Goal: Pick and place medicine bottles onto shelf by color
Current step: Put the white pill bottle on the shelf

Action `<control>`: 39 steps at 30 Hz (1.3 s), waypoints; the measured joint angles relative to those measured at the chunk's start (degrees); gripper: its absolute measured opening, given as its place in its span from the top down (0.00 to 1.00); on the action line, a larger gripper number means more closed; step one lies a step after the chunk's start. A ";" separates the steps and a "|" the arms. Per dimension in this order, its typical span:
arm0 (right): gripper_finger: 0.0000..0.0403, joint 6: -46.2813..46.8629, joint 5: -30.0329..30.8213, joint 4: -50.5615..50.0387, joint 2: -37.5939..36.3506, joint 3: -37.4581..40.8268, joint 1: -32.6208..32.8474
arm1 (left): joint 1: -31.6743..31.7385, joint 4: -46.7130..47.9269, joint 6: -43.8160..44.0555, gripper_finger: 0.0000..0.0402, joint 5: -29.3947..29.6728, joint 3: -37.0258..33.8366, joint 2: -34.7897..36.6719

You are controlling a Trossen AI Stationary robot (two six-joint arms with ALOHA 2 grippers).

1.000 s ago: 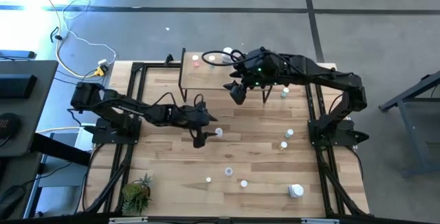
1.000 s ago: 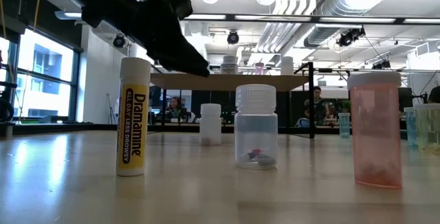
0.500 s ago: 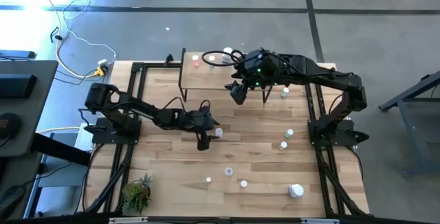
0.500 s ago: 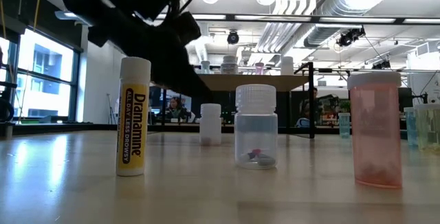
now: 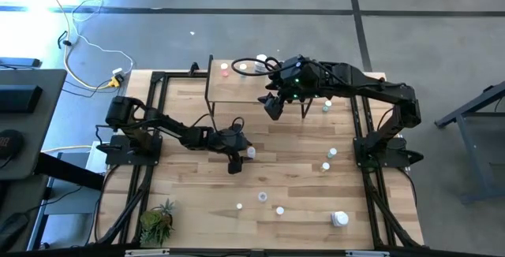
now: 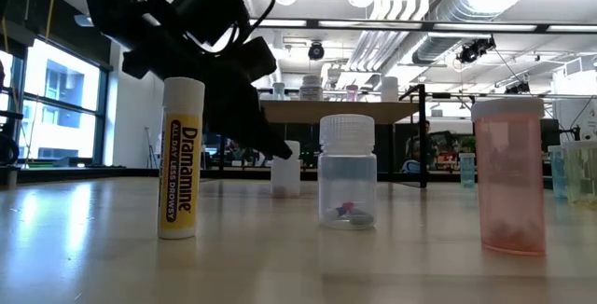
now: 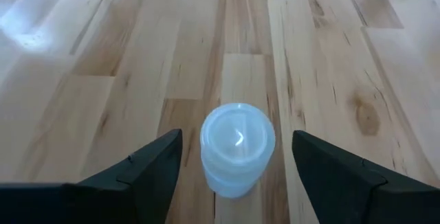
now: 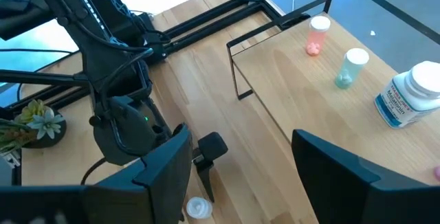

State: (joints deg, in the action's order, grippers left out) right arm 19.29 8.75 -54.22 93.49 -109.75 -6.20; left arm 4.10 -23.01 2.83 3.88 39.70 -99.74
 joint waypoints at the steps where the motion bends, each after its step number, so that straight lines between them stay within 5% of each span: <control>1: 0.40 0.00 0.00 0.00 0.00 0.00 0.00 | 0.00 -0.28 0.00 0.37 0.00 0.00 0.00; 16: 0.40 0.39 1.99 0.00 0.00 0.00 0.00 | 0.00 -0.76 -1.07 0.66 -0.04 0.00 0.02; 27: 0.40 0.31 1.73 -0.04 -0.05 0.00 0.00 | 0.50 0.61 -1.08 0.65 -0.85 0.15 3.04; 39: 0.40 0.20 1.66 -1.11 -0.09 0.00 0.00 | 7.11 10.27 -3.99 0.64 -0.78 0.03 18.60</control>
State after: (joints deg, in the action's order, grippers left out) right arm 19.49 10.41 -55.33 93.41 -109.75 -6.20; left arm 11.21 -12.74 -1.16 3.10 39.73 -81.14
